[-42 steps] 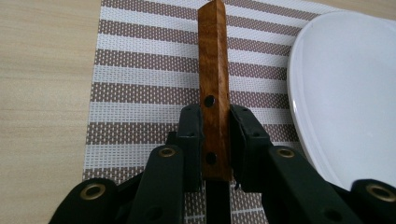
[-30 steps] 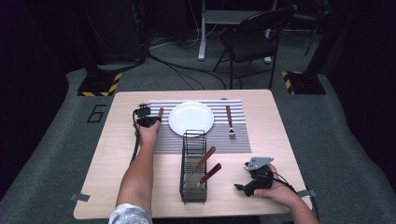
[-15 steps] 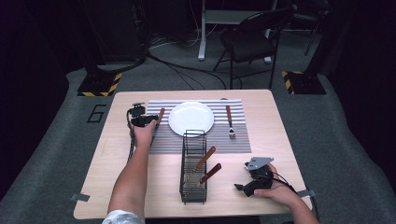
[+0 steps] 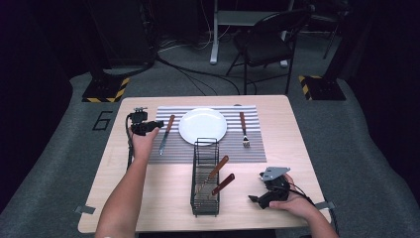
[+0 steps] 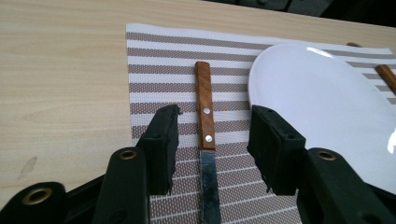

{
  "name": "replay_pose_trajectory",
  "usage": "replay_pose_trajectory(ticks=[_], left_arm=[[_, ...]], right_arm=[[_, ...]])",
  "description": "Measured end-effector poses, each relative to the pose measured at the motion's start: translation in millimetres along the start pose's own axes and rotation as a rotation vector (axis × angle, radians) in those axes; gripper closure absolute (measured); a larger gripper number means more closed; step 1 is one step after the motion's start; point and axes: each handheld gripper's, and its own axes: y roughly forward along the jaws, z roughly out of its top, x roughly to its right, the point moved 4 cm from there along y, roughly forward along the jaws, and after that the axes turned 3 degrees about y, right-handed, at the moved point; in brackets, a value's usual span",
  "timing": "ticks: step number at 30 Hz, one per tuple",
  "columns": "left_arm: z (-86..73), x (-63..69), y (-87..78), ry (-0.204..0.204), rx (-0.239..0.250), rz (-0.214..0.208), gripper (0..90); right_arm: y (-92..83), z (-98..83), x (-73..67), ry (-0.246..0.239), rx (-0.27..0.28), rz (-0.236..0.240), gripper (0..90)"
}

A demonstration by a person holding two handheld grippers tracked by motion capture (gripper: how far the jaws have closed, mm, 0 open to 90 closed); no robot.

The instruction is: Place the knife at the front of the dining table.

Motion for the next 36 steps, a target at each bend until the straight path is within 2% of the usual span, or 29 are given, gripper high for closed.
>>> replay_pose_trajectory(ticks=[5,6,12,14,17,18,19,24,27,36], left_arm=[[2.1,3.2,-14.8,0.024,0.013,-0.019,51.1],[2.9,5.8,-24.6,0.041,0.025,-0.027,51.0],[0.8,11.3,-45.0,0.061,0.045,-0.058,50.1],[-3.0,14.6,-56.0,0.091,0.041,-0.069,49.6],[-5.6,16.7,-61.9,0.112,0.043,-0.074,49.4],[-9.2,19.6,-70.5,0.137,0.046,-0.078,49.3],[-9.2,19.6,-70.5,0.137,0.046,-0.078,48.9],[-20.7,28.9,-91.6,0.208,0.062,-0.097,48.2],[-28.4,32.5,-100.1,0.231,0.063,-0.114,47.7],[-50.1,35.6,-113.0,0.254,0.038,-0.136,46.5]], right_arm=[[-0.1,0.0,0.0,0.0,-0.001,-0.001,0.0],[0.0,0.0,0.0,0.0,0.0,-0.002,0.0],[0.0,0.0,0.0,-0.001,0.0,-0.001,0.0],[0.0,0.0,0.0,0.0,-0.001,-0.001,0.0],[0.0,0.0,0.0,0.0,0.0,-0.002,0.0],[0.0,0.0,-0.1,0.0,0.0,-0.002,0.0],[0.0,0.0,-0.1,0.0,0.0,-0.002,0.0],[0.0,0.0,-0.2,0.003,-0.001,-0.003,0.0],[0.1,0.1,-0.2,0.002,0.0,-0.003,0.0],[0.1,0.1,-0.2,0.002,-0.001,-0.003,0.0]])
